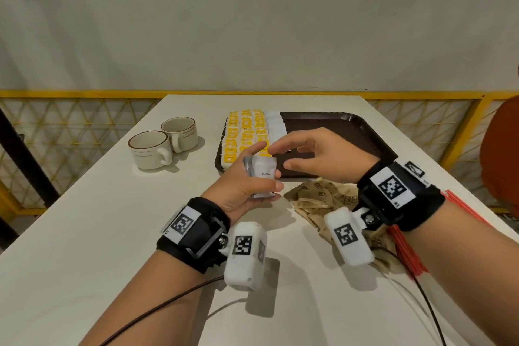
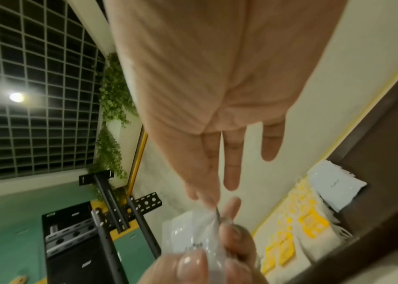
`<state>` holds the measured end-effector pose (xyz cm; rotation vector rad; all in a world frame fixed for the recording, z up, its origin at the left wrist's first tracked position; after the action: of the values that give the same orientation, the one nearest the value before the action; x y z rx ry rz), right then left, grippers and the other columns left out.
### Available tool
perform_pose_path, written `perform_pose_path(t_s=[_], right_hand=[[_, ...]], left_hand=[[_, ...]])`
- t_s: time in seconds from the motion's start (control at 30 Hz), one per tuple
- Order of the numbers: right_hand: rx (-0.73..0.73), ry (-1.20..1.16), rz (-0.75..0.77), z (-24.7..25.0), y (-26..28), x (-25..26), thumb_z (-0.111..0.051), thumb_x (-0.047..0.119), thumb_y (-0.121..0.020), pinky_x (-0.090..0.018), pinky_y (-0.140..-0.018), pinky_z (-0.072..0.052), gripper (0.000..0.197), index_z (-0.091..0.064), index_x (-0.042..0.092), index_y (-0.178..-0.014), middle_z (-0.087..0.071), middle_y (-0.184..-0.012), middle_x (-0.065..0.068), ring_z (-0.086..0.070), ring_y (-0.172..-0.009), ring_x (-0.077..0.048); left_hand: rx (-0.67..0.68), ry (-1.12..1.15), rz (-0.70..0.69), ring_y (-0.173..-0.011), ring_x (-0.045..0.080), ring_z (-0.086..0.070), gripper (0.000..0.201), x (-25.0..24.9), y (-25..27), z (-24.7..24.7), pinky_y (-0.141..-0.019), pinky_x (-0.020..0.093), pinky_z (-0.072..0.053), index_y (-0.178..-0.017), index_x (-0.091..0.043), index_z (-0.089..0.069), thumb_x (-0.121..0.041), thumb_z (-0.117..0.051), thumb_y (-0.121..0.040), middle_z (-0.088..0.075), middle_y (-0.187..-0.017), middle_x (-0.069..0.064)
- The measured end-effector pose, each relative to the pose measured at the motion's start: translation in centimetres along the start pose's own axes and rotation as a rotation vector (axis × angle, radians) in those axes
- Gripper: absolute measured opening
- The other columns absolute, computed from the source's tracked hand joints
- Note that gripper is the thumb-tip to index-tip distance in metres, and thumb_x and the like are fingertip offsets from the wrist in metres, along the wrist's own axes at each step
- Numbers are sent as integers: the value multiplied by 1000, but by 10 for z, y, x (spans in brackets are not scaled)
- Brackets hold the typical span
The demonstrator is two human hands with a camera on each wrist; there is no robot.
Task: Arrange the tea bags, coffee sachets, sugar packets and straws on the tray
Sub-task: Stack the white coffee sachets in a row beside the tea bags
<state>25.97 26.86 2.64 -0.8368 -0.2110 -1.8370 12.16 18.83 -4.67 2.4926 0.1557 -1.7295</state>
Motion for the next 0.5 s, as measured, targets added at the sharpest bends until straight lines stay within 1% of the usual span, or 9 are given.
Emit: perform_pose_path(t_s=[0.03, 0.13, 0.2, 0.3, 0.37, 0.43, 0.5], right_hand=[[-17, 5, 8, -3, 0, 0, -68, 14, -86, -21, -97, -45, 28, -68, 25, -112, -66, -113, 14, -59, -107, 5], [-18, -36, 33, -10, 0, 4, -71, 15, -85, -18, -93, -47, 23, -70, 20, -107, -66, -103, 19, -62, -100, 5], [-17, -77, 30, -13, 0, 5, -73, 11, -82, -21, -90, -50, 22, -71, 17, -103, -68, -97, 16, -64, -95, 0], [-12, -96, 40, -14, 0, 5, -76, 10, -79, -24, -84, -52, 18, -71, 15, -95, -70, -91, 5, -65, -88, -8], [-13, -103, 31, -15, -2, 4, -78, 11, -77, -27, -82, -54, 16, -71, 13, -92, -71, -89, -2, -66, -83, -11], [-14, -118, 5, -13, -4, 1, -78, 9, -77, -29, -80, -55, 16, -71, 11, -90, -71, -87, -4, -66, -78, -10], [6, -110, -21, -13, -5, -2, -79, 10, -76, -27, -79, -55, 17, -71, 13, -91, -71, -87, -3, -65, -76, -8]], left_hand=[[8, -20, 9, -86, 24, -62, 85, 1, 1, -2, -68, 38, -55, -131, -36, -45, 15, -72, -68, -63, -99, 8], [22, -66, 24, -92, 25, -62, 90, 2, 1, -5, -70, 39, -55, -133, -35, -44, 8, -79, -62, -57, -116, 10], [17, -77, 26, -97, 27, -62, 91, 2, 1, -5, -72, 41, -54, -133, -35, -44, 5, -81, -60, -55, -125, 10], [9, -88, 35, -105, 33, -61, 94, 3, 1, -4, -77, 44, -55, -131, -38, -44, 1, -84, -55, -54, -129, 7], [10, -100, 40, -111, 36, -59, 97, 4, 0, -5, -76, 45, -55, -130, -40, -45, -4, -86, -50, -52, -131, 6], [13, -108, 41, -112, 36, -59, 97, 4, 0, -5, -76, 45, -55, -128, -42, -47, -7, -88, -47, -51, -133, 7], [23, -111, 40, -107, 34, -62, 95, 4, 1, -6, -78, 47, -55, -125, -44, -48, -8, -89, -46, -50, -133, 6]])
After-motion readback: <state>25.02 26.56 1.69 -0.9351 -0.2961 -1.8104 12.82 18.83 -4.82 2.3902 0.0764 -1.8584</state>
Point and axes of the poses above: each hand's wrist, its own y-axis away from the middle knuckle, its own z-axis out of the back of the hand, x = y × z, the point moved 3 cm from there along -y, towards the middle knuckle
